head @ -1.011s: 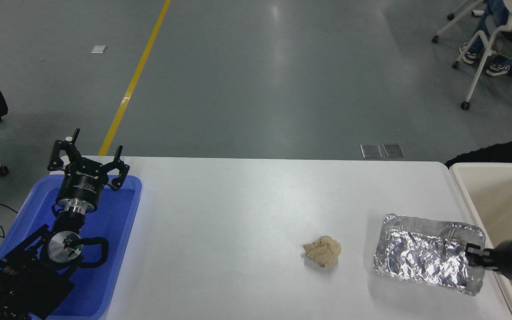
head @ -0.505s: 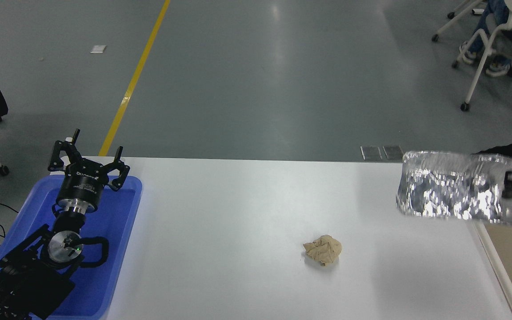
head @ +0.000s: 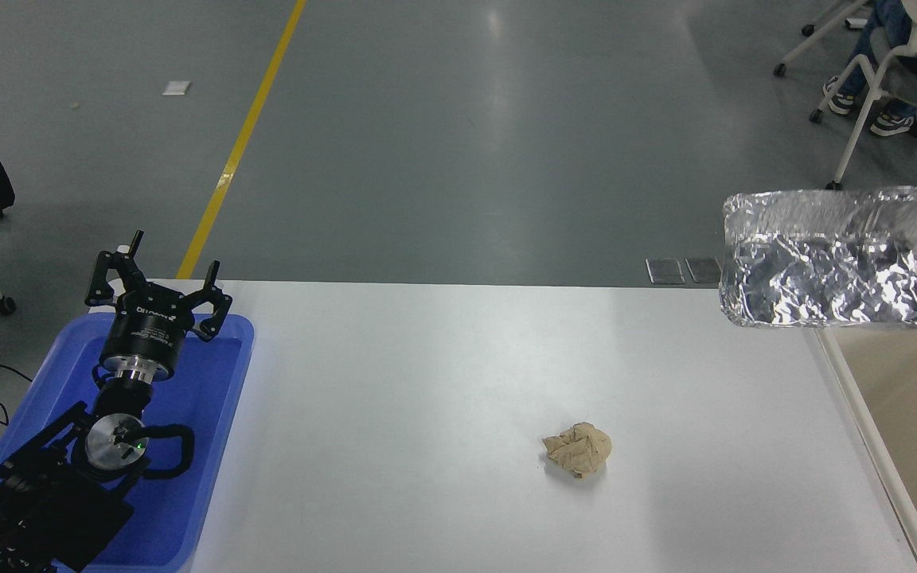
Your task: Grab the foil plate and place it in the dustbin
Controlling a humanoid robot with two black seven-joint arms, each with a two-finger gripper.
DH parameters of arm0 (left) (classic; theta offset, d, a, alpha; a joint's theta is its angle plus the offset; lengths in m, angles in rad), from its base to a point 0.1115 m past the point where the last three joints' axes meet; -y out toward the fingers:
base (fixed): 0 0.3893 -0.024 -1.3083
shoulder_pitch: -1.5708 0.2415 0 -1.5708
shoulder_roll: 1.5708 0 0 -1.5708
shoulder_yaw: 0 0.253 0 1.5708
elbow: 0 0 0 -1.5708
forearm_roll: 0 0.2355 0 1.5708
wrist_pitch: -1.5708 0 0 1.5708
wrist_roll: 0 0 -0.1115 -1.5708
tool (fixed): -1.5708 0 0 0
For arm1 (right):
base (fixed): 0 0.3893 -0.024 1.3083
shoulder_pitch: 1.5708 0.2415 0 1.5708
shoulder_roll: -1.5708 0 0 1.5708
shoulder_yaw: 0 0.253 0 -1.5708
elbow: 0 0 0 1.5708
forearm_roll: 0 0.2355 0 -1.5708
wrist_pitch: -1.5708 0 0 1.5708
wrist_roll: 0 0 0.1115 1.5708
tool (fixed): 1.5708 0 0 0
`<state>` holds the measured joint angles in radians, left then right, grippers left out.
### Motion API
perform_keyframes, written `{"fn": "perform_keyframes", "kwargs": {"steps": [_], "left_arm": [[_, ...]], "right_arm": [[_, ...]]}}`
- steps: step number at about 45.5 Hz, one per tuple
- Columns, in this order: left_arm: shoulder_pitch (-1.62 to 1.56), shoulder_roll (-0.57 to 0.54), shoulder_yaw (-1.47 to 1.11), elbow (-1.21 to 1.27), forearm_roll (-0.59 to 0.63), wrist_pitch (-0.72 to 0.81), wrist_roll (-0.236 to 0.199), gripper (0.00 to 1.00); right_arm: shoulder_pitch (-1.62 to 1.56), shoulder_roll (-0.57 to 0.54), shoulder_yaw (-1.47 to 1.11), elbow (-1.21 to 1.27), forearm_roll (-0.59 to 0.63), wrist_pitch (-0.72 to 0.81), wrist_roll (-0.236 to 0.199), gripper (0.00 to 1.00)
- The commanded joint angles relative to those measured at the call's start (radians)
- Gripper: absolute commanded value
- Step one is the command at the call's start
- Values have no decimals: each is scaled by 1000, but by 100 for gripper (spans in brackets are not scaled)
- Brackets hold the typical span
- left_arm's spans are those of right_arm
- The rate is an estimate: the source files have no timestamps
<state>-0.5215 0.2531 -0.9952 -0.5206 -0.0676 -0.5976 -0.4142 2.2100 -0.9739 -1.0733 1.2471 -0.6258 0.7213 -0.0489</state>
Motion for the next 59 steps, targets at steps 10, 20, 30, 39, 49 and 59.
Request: {"fn": "perform_keyframes", "kwargs": {"steps": [10, 20, 30, 39, 49, 59], "left_arm": [[0, 0, 0, 1, 0, 1, 0, 100], [0, 0, 0, 1, 0, 1, 0, 100], [0, 0, 0, 1, 0, 1, 0, 100], [0, 0, 0, 1, 0, 1, 0, 100], [0, 0, 0, 1, 0, 1, 0, 100], [0, 0, 0, -1, 0, 1, 0, 100]], "right_arm": [[47, 8, -20, -1, -2, 21, 0, 0], [36, 8, -20, -3, -5, 10, 0, 0], [-134, 14, -1, -148, 4, -121, 0, 0], [-374, 17, 35, -377, 12, -278, 0, 0], [-680, 27, 148, -538, 63, -496, -2, 0], [-920, 31, 285, -624, 113, -648, 0, 0]]}}
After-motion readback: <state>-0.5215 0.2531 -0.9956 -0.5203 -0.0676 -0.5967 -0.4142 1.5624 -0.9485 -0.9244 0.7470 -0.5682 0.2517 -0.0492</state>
